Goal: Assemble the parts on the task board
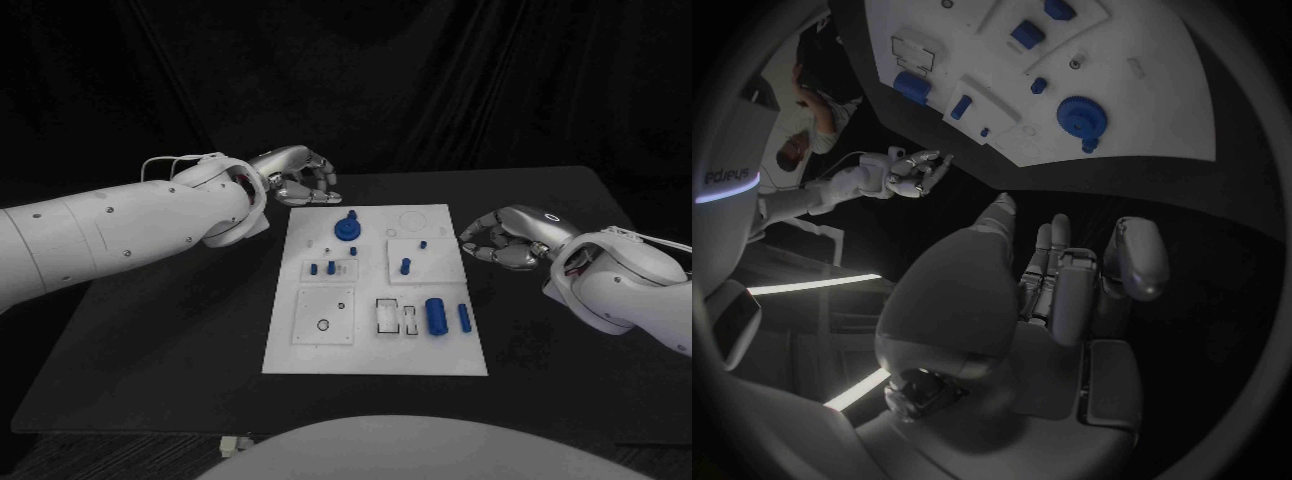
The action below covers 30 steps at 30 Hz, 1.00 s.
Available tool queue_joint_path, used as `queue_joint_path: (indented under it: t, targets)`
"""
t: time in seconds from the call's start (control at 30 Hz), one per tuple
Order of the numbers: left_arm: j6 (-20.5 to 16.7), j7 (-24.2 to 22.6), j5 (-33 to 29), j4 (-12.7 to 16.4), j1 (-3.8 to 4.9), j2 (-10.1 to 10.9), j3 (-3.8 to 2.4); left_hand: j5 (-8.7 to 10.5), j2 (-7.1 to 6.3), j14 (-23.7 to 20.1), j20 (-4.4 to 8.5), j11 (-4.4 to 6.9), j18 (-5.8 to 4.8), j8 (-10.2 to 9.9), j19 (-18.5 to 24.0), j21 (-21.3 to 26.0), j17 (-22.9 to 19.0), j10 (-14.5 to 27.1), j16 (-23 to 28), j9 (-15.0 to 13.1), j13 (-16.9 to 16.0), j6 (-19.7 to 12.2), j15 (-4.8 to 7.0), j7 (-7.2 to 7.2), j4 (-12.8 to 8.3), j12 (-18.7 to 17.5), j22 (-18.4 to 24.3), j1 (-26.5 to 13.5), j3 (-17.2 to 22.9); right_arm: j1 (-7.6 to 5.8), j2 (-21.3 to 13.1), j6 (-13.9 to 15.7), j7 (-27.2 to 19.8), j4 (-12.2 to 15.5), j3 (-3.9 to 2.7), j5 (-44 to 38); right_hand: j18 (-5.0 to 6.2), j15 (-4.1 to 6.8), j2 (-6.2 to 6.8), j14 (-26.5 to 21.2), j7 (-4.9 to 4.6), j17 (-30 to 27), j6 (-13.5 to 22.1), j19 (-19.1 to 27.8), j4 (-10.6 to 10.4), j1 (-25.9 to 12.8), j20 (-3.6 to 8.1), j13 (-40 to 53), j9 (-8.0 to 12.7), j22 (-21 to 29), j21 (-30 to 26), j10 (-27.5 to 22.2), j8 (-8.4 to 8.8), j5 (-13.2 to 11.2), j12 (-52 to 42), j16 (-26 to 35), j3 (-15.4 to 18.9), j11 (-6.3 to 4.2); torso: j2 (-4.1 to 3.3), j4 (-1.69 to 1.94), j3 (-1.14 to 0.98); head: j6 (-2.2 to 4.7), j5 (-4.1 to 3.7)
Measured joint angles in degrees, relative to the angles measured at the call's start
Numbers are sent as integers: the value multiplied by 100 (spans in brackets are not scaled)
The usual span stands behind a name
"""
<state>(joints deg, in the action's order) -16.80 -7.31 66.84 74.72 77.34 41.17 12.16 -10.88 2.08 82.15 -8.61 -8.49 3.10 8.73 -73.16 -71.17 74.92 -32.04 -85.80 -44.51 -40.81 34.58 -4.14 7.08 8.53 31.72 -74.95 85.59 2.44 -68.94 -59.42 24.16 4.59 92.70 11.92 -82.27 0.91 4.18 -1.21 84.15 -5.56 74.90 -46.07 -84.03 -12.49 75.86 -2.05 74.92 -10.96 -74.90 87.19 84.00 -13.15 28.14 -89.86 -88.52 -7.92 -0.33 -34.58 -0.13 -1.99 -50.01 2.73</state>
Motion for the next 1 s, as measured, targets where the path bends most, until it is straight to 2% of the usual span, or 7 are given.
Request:
queue_joint_path:
  t: [0.1,0.17,0.23,0.37,0.47,0.63,1.0]
  targets:
    - [-92,-410,536,-208,-130,-144,-3,25,-234,170,173,313,90,-371,-417,-281,0,-148,-63,947,1156,635,325,-288,-193,-879,0,417,476,0,9,8,-8,-4,0,0,0,0,0,0,21,0,-21,0,-16,0,0,0,0,0,0,0,0,0,0,0,-16,0,1,-3,-3,0,9]
    - [-145,-611,978,-331,-235,-240,3,137,-418,181,259,415,89,-489,-503,-284,0,-290,17,1435,1701,887,418,-506,-127,-1152,0,318,620,0,16,15,-16,-4,0,0,0,0,0,0,21,0,-21,0,-16,0,0,0,0,0,0,0,0,22,0,0,-16,0,1,-7,-4,0,9]
    - [-185,-739,1351,-421,-314,-319,7,255,-599,187,306,503,89,-496,-549,-201,0,-381,113,1751,2043,989,533,-633,-1,-1277,0,137,609,0,16,19,-21,-1,0,0,0,0,0,0,21,0,-21,0,-16,0,0,0,0,0,0,0,0,22,0,0,-16,0,-3,-8,-4,0,1]
    - [-246,-905,2019,-563,-441,-458,7,291,-705,181,339,529,89,-496,-583,-180,0,-433,128,1995,2296,994,538,-677,84,-1310,1,106,634,0,9,25,-30,16,0,0,0,0,0,0,21,0,-21,0,-16,0,0,0,0,-3,0,0,0,22,0,0,-16,0,-15,-6,3,0,-23]
    - [-252,-960,2372,-627,-502,-535,7,124,-729,181,377,533,89,-496,-625,-206,0,-531,128,2166,2478,1082,538,-633,108,-1310,1,130,670,0,1,33,-38,24,0,0,0,0,0,0,21,0,-21,0,-16,0,0,0,0,-4,0,0,0,22,0,0,-16,0,-20,-1,5,0,-27]
    - [-220,-967,2686,-689,-531,-619,4,42,-753,181,379,541,89,-496,-663,-206,-1,-602,150,2312,2651,1184,538,-531,71,-1336,1,153,756,0,0,44,-50,27,0,0,0,0,0,0,21,0,-21,0,-16,0,0,0,0,-4,0,0,0,22,0,0,-16,0,-25,2,9,0,-8]
    - [-130,-961,2958,-776,-564,-782,4,-88,-752,181,379,529,89,-467,-663,-180,-1,-1003,150,2526,2817,1355,537,-544,8,-1222,2,153,897,0,12,71,-76,25,1,0,0,0,0,0,21,0,-21,0,-16,0,0,0,0,-3,0,0,0,49,0,0,-15,0,-10,0,7,0,12]
